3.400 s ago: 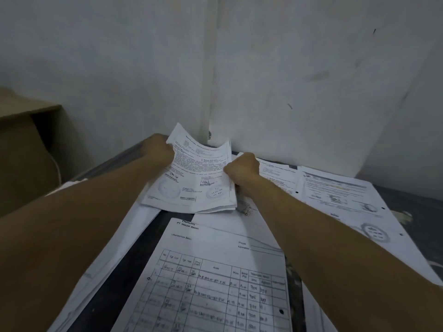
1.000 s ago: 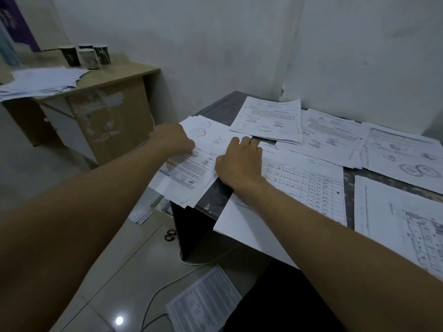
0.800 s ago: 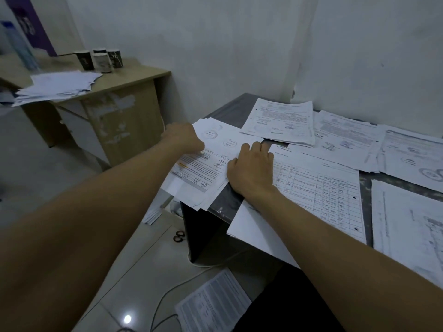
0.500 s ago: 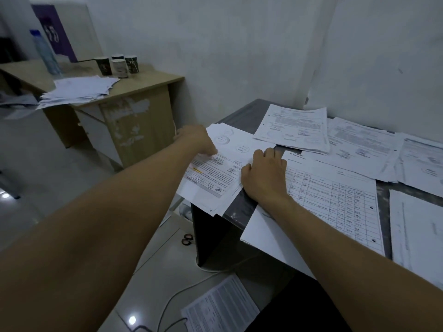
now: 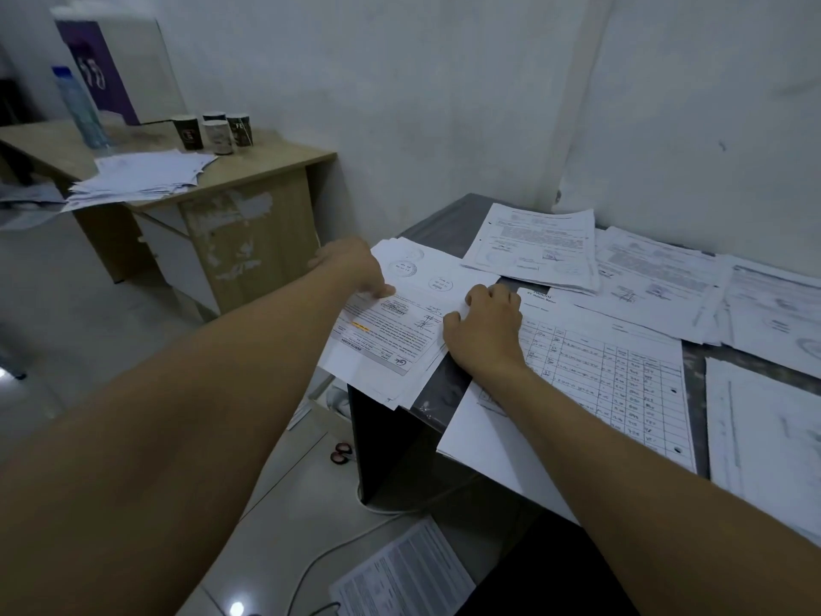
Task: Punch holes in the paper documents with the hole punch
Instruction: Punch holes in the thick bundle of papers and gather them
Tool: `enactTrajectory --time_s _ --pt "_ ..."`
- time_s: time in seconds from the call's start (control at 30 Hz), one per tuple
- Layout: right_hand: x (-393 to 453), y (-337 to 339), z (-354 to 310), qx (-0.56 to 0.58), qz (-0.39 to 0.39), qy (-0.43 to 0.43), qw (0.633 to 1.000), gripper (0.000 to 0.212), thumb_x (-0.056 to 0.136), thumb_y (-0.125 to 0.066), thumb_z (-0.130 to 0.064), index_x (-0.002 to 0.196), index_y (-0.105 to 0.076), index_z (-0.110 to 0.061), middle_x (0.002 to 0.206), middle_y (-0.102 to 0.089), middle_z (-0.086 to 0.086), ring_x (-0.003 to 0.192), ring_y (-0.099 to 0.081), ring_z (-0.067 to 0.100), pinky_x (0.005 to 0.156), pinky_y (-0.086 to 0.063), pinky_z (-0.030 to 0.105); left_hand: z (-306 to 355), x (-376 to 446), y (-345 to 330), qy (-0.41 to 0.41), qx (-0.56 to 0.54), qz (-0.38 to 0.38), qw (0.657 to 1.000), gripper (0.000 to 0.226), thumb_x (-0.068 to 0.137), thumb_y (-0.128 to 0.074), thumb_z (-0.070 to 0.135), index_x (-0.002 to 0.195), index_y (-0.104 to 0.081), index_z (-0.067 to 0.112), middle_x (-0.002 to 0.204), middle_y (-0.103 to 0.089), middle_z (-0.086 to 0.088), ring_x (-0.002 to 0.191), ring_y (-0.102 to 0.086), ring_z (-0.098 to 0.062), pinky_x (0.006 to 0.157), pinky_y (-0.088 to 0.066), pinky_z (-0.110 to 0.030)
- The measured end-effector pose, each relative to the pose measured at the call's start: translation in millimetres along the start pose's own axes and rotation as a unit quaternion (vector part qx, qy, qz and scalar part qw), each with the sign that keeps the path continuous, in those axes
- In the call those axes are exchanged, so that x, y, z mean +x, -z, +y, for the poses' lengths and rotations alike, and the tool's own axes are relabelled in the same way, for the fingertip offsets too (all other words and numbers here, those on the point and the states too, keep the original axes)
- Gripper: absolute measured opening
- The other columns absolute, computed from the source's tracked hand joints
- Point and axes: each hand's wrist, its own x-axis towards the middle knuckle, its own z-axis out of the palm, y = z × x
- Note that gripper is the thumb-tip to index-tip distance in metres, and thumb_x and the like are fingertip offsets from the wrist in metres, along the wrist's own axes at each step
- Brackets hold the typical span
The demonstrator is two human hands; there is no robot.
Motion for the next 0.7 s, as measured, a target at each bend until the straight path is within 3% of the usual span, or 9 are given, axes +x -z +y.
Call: enactTrajectory --time_s 0.1,0.27,0.43,0.6,0.7 --pt "-1 0 0 0.005 -0.007 -0.002 1.000 0.024 0.092 -0.048 -0.023 0.110 -0.053 -0.009 0.120 -0.050 0.009 0.116 -0.036 0.025 0.101 -0.036 0.038 1 -3 4 0.006 -0.002 -0.009 1.000 0.078 0.067 -0.080 0.061 0.119 -0.053 0.011 0.094 -0.056 -0.007 0.088 -0.060 -0.029 0.091 -0.053 -0.038" --pt "-2 1 0 0.013 -0.014 0.009 1.000 0.019 0.092 -0.046 -0.022 0.105 -0.052 -0.010 0.114 -0.054 0.008 0.113 -0.036 0.023 0.101 -0.036 0.038 -1 -9 5 0.020 -0.056 -0.013 0.998 0.074 0.067 -0.084 0.056 0.113 -0.050 0.009 0.106 -0.060 -0.010 0.103 -0.064 -0.032 0.094 -0.053 -0.043" --pt "-3 1 -1 0.007 -0.024 0.018 1.000 0.023 0.092 -0.046 -0.026 0.107 -0.053 -0.010 0.117 -0.053 0.008 0.117 -0.037 0.024 0.103 -0.035 0.039 -6 -19 4 0.030 -0.157 0.037 0.986 0.061 0.065 -0.091 0.039 0.100 -0.051 0.009 0.095 -0.058 -0.008 0.089 -0.063 -0.027 0.077 -0.056 -0.034" --pt "-4 6 -3 0.036 -0.037 0.006 0.999 0.032 0.091 -0.053 -0.027 0.118 -0.049 -0.009 0.124 -0.049 0.007 0.122 -0.036 0.024 0.102 -0.033 0.034 -29 -17 5 0.055 -0.354 -0.001 0.933 0.059 0.059 -0.095 0.018 0.105 -0.063 0.001 0.103 -0.068 -0.014 0.091 -0.067 -0.032 0.083 -0.059 -0.042" --pt "-6 11 -7 0.071 -0.032 -0.017 0.997 0.048 0.089 -0.059 -0.028 0.129 -0.041 -0.008 0.131 -0.046 0.010 0.125 -0.034 0.025 0.103 -0.036 0.036 -41 -27 5 0.037 -0.431 -0.039 0.901 0.049 0.068 -0.090 0.014 0.109 -0.065 0.004 0.103 -0.070 -0.011 0.089 -0.070 -0.030 0.080 -0.060 -0.042"
